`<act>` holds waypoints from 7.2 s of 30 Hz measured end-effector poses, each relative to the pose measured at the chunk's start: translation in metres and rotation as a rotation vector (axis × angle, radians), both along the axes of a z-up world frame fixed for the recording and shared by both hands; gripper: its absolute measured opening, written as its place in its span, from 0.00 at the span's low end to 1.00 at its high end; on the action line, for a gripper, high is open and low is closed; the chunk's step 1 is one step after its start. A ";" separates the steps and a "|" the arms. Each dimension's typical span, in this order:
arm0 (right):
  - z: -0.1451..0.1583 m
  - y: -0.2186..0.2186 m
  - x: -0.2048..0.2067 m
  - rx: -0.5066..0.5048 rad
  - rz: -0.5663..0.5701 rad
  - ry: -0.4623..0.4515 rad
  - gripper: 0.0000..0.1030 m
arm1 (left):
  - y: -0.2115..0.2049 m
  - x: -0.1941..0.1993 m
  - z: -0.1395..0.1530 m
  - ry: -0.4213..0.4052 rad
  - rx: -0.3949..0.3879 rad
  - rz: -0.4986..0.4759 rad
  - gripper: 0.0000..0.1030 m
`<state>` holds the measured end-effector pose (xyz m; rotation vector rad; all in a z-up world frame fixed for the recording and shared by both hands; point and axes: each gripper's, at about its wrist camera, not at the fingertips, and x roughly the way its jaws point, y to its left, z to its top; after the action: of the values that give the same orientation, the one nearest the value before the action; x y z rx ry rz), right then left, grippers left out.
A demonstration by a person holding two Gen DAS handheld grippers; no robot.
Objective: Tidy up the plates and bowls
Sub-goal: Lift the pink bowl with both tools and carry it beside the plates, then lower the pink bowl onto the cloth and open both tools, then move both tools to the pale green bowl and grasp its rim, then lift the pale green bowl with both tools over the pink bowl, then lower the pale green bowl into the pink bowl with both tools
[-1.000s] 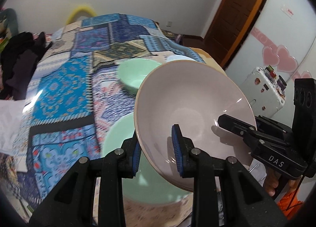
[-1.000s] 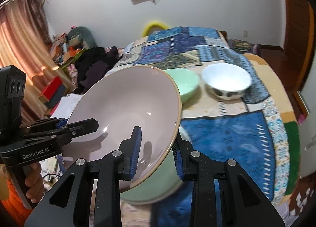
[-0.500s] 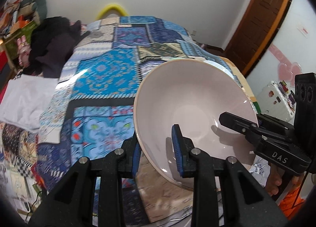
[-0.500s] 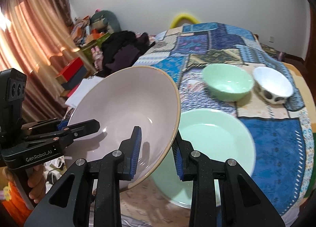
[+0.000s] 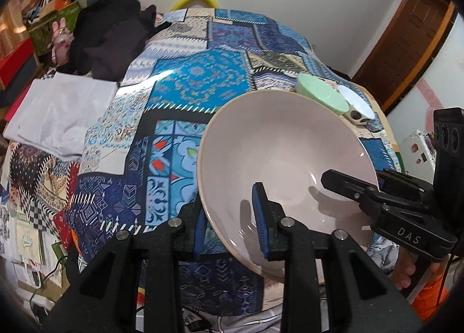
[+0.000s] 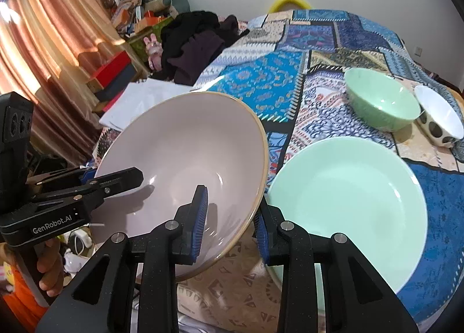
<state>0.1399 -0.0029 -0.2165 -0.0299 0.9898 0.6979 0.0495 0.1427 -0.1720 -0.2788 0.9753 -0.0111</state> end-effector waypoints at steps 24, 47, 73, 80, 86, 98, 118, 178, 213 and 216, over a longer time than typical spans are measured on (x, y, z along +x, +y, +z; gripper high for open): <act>-0.042 0.030 0.010 -0.071 0.077 0.101 0.27 | 0.040 0.015 -0.065 0.122 -0.065 0.070 0.28; 0.000 -0.023 0.014 0.010 0.016 0.014 0.36 | 0.034 0.007 -0.020 0.036 0.033 0.112 0.29; 0.032 -0.168 0.102 0.014 -0.285 -0.152 0.49 | -0.093 0.150 0.044 -0.086 0.087 -0.088 0.78; 0.009 -0.171 0.135 -0.001 -0.289 -0.111 0.49 | -0.110 0.209 0.015 0.018 0.053 -0.108 0.78; -0.012 -0.165 0.158 -0.009 -0.272 -0.063 0.49 | -0.123 0.251 -0.017 0.099 0.064 -0.137 0.78; -0.035 -0.154 0.179 0.015 -0.232 0.004 0.48 | -0.142 0.301 -0.061 0.190 0.120 -0.193 0.78; -0.030 -0.160 0.174 0.062 -0.268 0.072 0.28 | -0.161 0.299 -0.069 0.190 0.123 -0.257 0.18; 0.043 -0.020 0.023 0.126 0.048 -0.057 0.28 | -0.031 0.038 0.050 -0.008 0.129 0.038 0.18; -0.017 0.023 0.013 0.004 0.122 0.090 0.29 | 0.020 0.019 -0.039 0.181 0.054 0.109 0.18; -0.016 0.022 0.014 0.011 0.123 0.092 0.31 | 0.021 0.021 -0.042 0.189 0.040 0.107 0.18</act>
<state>0.1539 0.0193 -0.2328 -0.0500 1.0795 0.8230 0.0708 0.1642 -0.2139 -0.2989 1.1454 0.1346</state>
